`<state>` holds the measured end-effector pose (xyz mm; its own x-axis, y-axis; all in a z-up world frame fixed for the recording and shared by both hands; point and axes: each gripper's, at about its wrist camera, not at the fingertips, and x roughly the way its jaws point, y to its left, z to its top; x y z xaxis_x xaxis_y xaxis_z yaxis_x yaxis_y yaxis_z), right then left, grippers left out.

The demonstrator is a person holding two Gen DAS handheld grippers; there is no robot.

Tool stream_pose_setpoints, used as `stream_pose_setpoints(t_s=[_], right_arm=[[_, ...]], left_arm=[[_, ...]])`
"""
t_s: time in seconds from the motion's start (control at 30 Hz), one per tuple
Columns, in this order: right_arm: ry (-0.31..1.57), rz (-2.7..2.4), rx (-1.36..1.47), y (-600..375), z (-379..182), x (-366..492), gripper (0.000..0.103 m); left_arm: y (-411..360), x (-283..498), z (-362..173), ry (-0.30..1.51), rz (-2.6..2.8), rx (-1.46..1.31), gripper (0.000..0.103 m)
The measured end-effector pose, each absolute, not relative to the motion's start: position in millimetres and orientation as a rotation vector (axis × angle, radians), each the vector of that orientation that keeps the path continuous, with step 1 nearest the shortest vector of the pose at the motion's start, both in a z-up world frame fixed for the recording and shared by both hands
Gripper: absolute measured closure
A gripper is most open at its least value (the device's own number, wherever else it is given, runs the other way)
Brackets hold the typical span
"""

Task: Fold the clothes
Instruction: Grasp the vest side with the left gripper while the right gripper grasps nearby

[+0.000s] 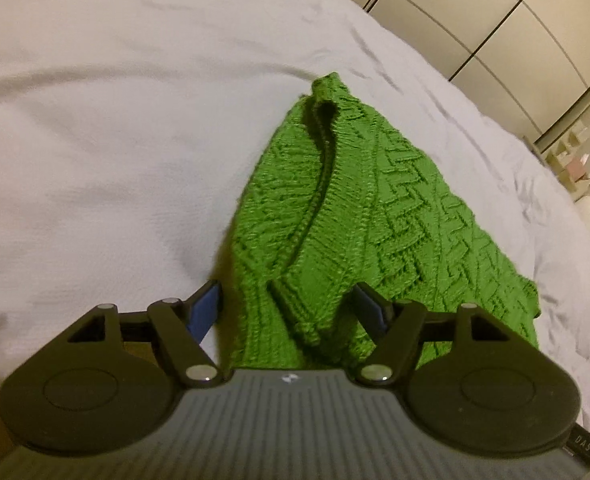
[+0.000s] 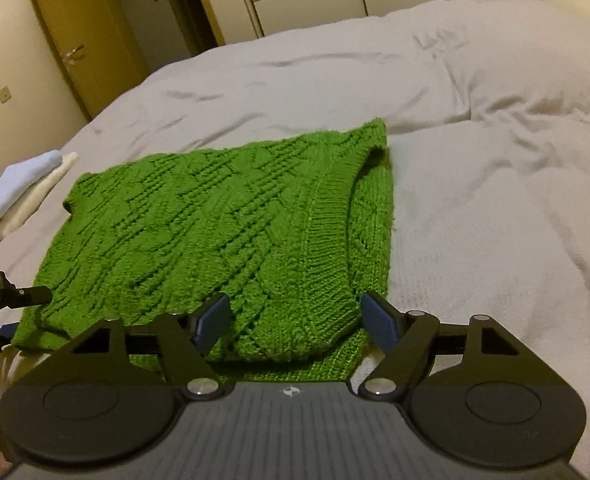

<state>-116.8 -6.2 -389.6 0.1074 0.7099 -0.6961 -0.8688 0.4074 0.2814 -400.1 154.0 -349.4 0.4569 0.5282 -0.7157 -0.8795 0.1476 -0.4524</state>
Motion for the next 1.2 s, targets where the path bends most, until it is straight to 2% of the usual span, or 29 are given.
stream_pose_setpoints(t_s=[0.17, 0.23, 0.3, 0.5, 0.63, 0.8, 0.93, 1.03, 1.2], right_arm=[[0.894, 1.182, -0.205, -8, -393, -113, 0.025], [0.894, 1.186, -0.204, -7, -393, -112, 0.025], [0.896, 1.189, -0.197, -9, -392, -110, 0.025], [0.895, 1.127, -0.151, -22, -390, -94, 0.024], [0.907, 1.069, -0.088, -38, -389, -75, 0.024], [0.899, 1.015, -0.047, -56, -386, -57, 0.024], [0.920, 0.994, -0.036, -66, -388, -49, 0.019], [0.942, 0.989, -0.034, -68, -392, -47, 0.018], [0.946, 0.993, -0.020, -68, -393, -47, 0.016]], left_arm=[[153, -396, -353, 0.392, 1.049, -0.993, 0.064], [152, -394, -350, 0.388, 1.051, -0.983, 0.085], [146, -380, -338, 0.453, 1.073, -0.859, 0.087], [82, -298, -285, 0.568, 1.019, -0.136, 0.089], [36, -248, -268, 0.548, 0.818, 0.098, 0.089], [3, -197, -301, 0.647, 0.598, 0.122, 0.089], [0, -191, -324, 0.728, 0.543, 0.052, 0.082], [5, -206, -308, 0.700, 0.516, -0.034, 0.078], [30, -254, -267, 0.560, 0.489, -0.257, 0.078]])
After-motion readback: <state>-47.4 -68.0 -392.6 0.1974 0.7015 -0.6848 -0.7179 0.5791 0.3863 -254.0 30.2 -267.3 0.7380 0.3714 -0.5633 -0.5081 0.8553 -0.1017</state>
